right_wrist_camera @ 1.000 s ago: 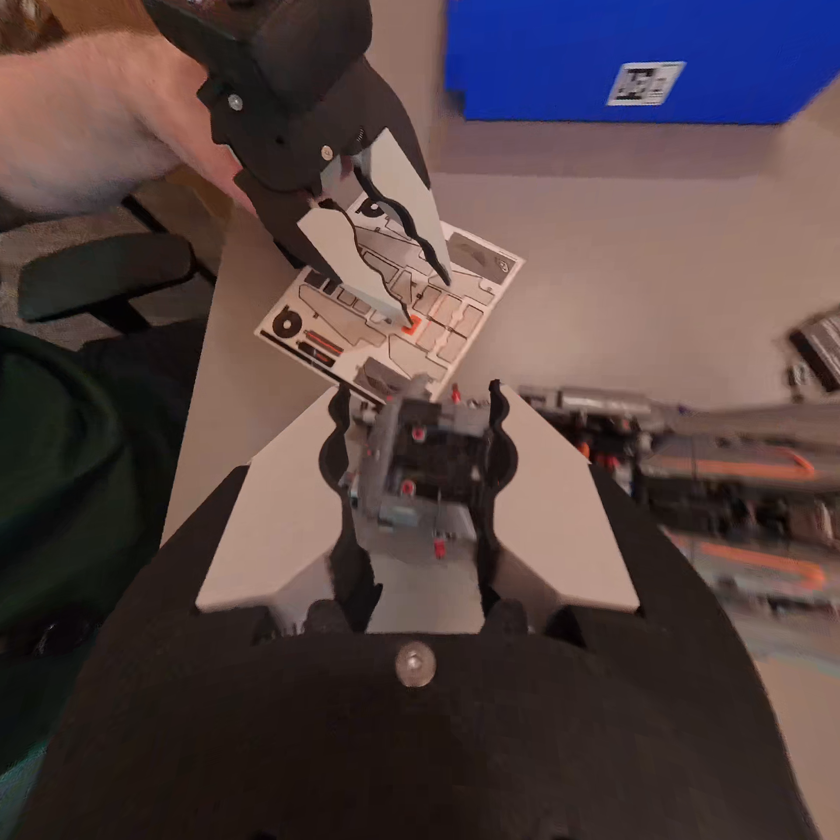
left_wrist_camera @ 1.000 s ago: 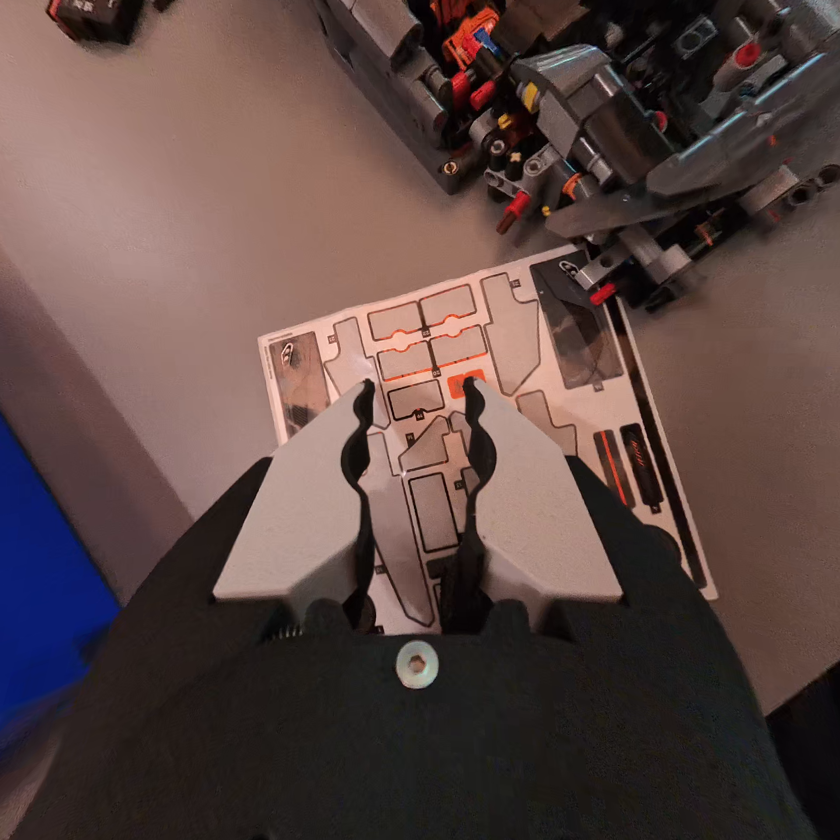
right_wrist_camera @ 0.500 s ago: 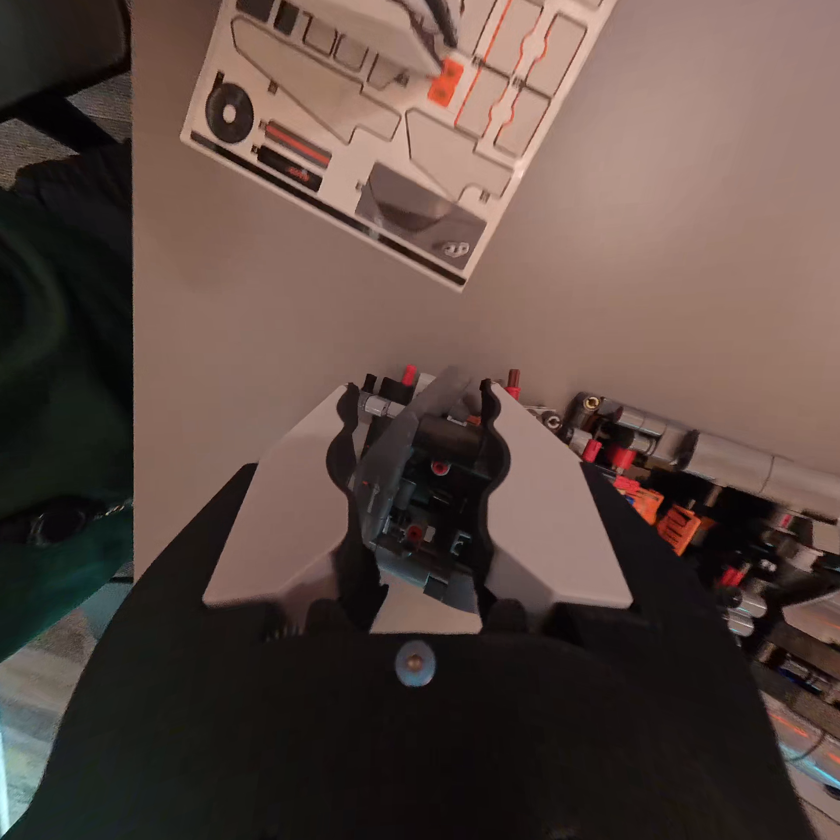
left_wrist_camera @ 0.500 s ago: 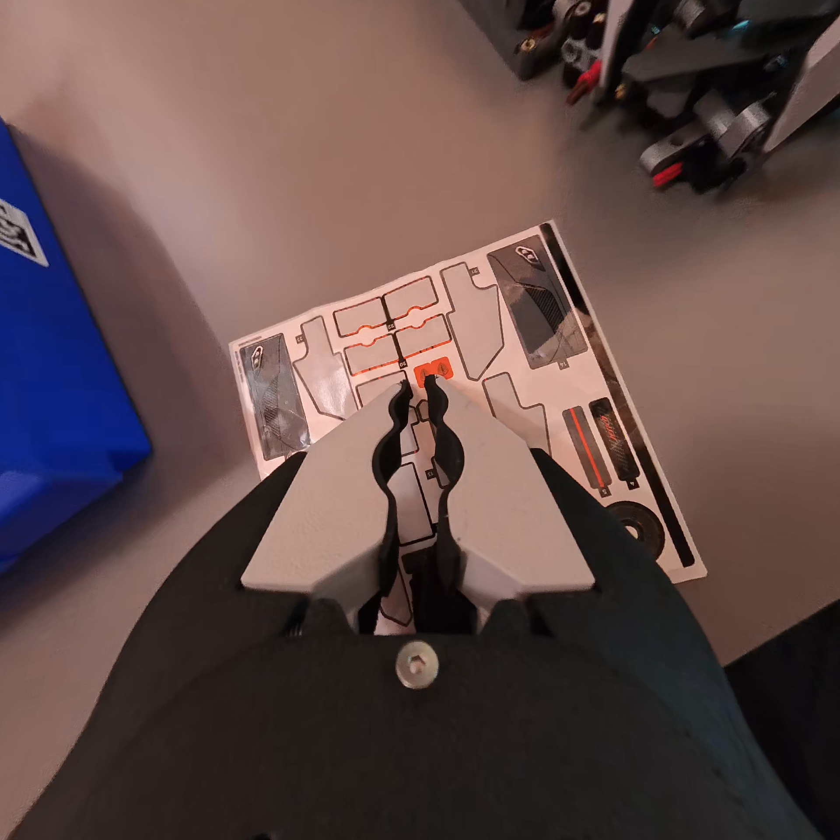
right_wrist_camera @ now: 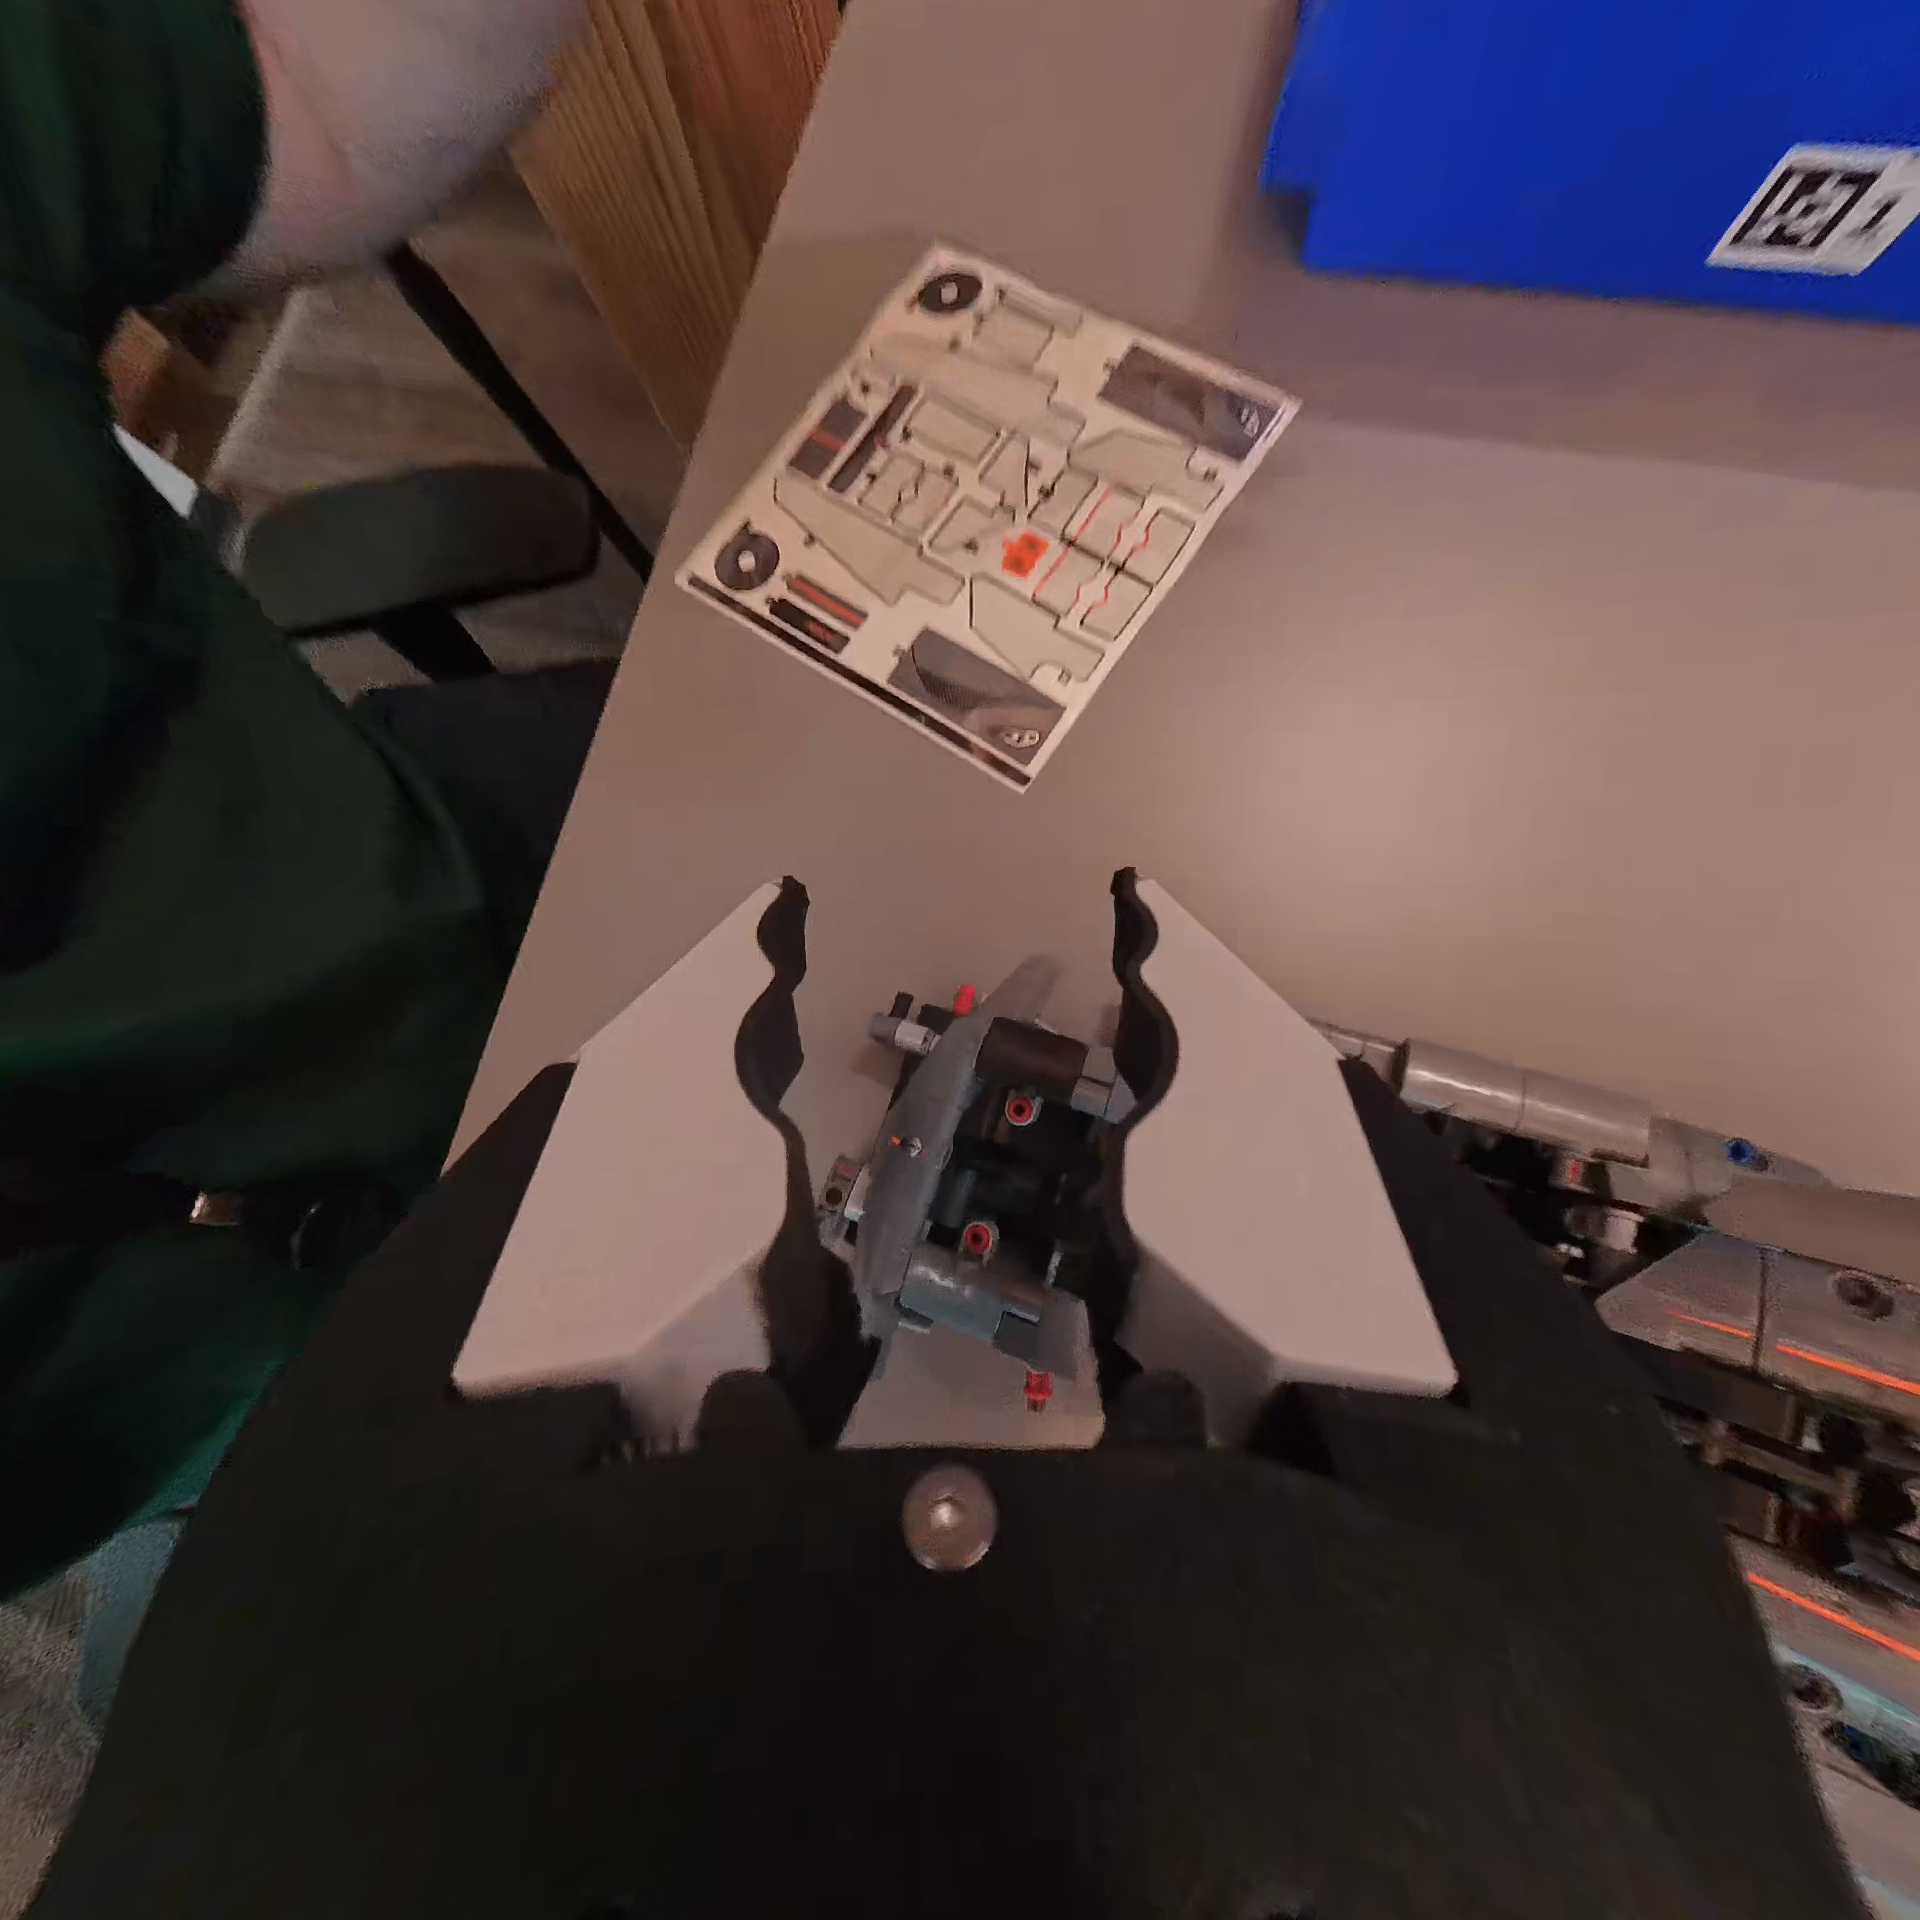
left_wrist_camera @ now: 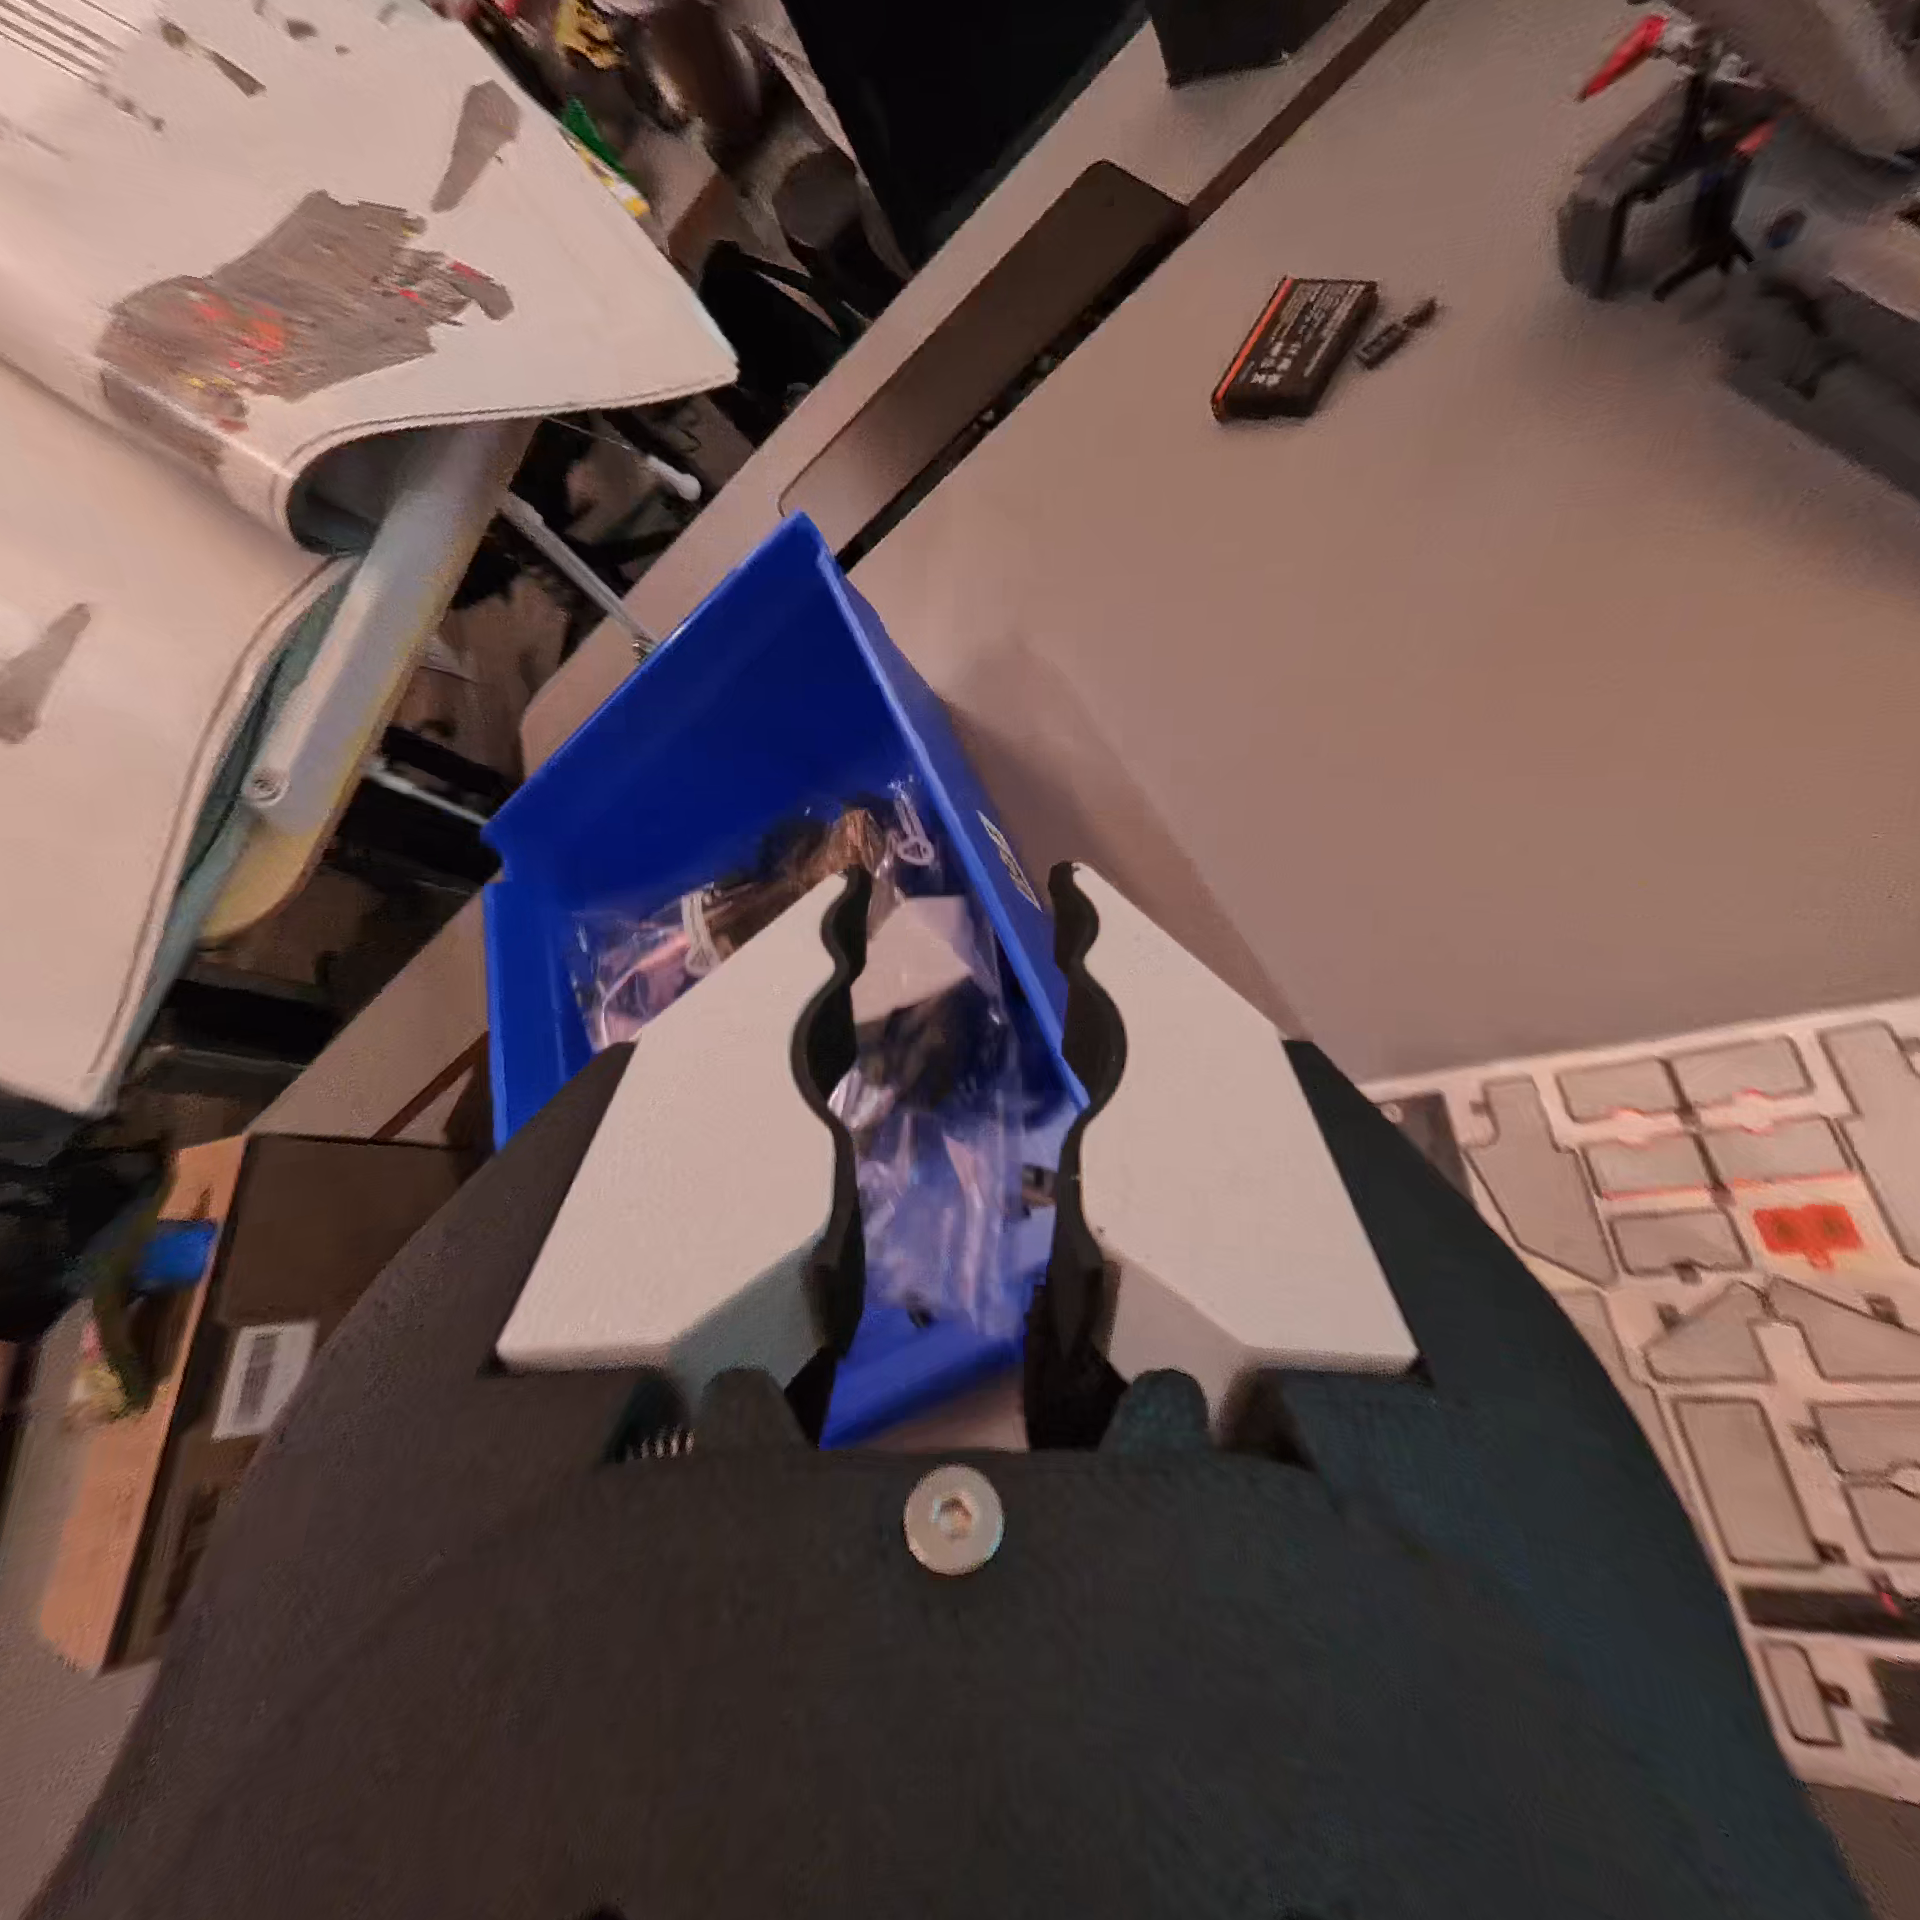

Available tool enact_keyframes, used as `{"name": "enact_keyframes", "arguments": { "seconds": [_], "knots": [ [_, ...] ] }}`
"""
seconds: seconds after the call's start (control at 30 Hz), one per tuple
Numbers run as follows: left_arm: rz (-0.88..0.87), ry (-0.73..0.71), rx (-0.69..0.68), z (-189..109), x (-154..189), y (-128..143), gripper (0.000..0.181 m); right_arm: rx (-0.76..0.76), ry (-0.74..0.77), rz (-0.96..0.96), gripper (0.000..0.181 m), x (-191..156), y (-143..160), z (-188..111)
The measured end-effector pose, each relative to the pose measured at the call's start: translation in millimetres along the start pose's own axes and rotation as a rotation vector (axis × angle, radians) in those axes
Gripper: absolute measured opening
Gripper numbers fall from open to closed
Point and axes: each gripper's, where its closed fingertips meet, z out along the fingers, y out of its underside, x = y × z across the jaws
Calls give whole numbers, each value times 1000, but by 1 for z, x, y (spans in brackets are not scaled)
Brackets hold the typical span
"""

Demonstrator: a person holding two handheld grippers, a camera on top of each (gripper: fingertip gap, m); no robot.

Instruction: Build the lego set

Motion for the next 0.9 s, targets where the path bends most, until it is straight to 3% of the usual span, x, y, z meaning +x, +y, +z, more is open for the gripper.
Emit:
{"name": "enact_keyframes", "arguments": {
  "seconds": [0.07, 0.13, 0.17, 0.2, 0.37, 0.4, 0.47, 0.53, 0.67, 0.7, 0.83, 0.9],
  "knots": [
    [-76, 110, -90, 29, -6, 3, 41, 56, -4, 7, 59, 3, -6, -8],
    [-39, 161, -270, 58, -1, 30, 55, 85, 2, 10, 57, 6, -9, -11],
    [-10, 129, -305, 71, -4, 39, 45, 91, 5, 11, 56, 8, -8, -11],
    [-58, 174, -257, 76, 1, 31, 34, 89, 7, 13, 57, 9, -7, -11],
    [-135, 235, -309, 76, 11, 34, 12, 57, 21, 0, 55, 14, -2, -3],
    [-133, 171, -320, 75, 2, 36, 24, 58, 18, -3, 55, 13, -2, -2],
    [-125, 106, -341, 67, 0, 39, 25, 56, 15, -17, 55, 11, -4, -2],
    [-139, 17, -328, 61, -6, 38, 38, 53, 24, -35, 54, 9, -6, -4],
    [-326, 32, -153, 47, 1, 20, 78, 65, 33, -52, 54, 5, -10, -12],
    [-372, 51, -118, 43, 7, 18, 78, 68, 35, -58, 54, 4, -12, -14],
    [-395, 14, -194, 49, 20, 47, 57, 82, 36, -76, 53, -2, -17, -19],
    [-381, -38, -247, 56, 23, 61, 34, 83, 34, -83, 53, -5, -19, -19]
  ]
}}
